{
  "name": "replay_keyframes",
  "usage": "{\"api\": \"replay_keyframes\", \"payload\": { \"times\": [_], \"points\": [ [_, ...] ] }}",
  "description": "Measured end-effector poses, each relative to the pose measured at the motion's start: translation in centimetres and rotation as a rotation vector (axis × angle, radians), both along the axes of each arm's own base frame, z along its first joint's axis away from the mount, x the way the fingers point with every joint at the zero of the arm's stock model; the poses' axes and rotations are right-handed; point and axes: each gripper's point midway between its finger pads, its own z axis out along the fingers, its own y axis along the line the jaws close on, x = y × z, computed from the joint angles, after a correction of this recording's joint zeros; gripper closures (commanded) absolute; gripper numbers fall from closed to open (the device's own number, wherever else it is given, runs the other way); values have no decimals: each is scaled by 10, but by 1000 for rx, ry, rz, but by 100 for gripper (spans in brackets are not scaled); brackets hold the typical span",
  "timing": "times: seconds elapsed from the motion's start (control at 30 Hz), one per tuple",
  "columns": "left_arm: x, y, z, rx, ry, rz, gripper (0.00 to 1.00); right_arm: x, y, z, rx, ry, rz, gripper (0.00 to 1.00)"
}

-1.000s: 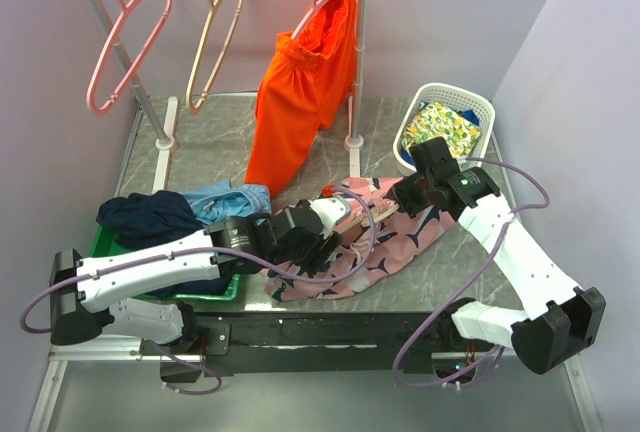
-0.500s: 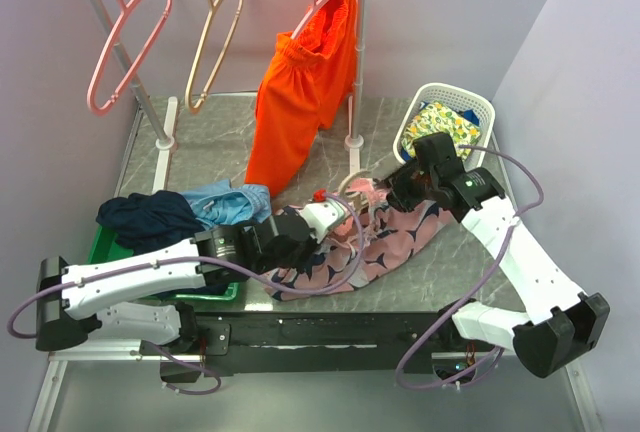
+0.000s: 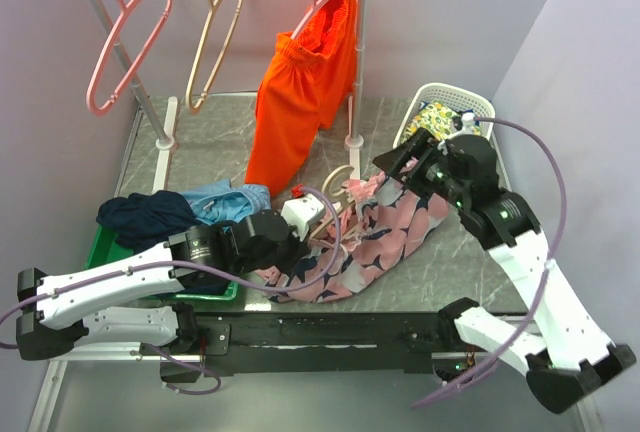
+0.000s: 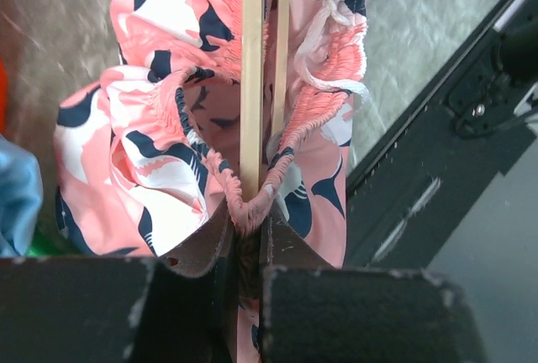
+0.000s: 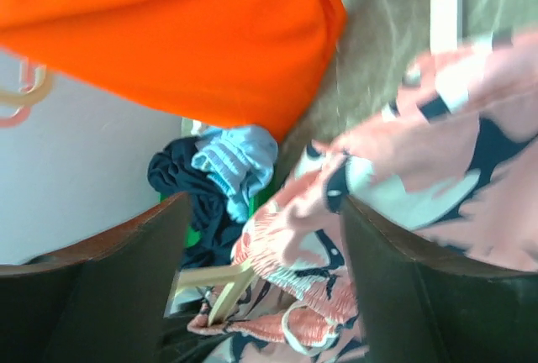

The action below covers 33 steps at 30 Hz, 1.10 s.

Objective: Place the shorts on the hanger

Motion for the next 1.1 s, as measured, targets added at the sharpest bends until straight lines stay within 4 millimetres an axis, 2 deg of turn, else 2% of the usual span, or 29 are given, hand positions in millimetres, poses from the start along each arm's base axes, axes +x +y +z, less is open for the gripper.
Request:
{"api": "replay_keyframes", "payload": {
  "times": [0.17,0.27,0.43,0.57,0.7,0.8,0.9,0.93,1.0,1.03,1.1],
  "points": [
    [-8,9,-3,37,67,8,99,-20,-6,17,-51,-212,60,32],
    [-9,11,9,27,99,14,99,-32,-3,5,-96,-282,117,41],
    [-9,12,30,-13,128,22,99,-43,15,-21,-191,-317,226,41],
    [-10,17,31,-2,144,21,99,-46,26,-37,-270,-325,279,42],
    [-14,21,29,21,160,16,99,-40,29,-41,-319,-338,278,46],
    [-16,24,31,27,166,13,99,-36,38,-46,-359,-335,295,48],
    [-16,25,33,28,165,14,99,-36,48,-55,-389,-323,322,60],
    [-15,26,33,29,164,15,99,-36,50,-57,-397,-321,327,76],
    [-15,27,32,36,167,17,99,-36,51,-59,-411,-323,329,89],
    [-15,28,32,40,168,17,99,-35,50,-58,-413,-322,317,100],
    [-15,29,31,43,169,18,99,-31,44,-52,-422,-323,273,100]
  ]
}}
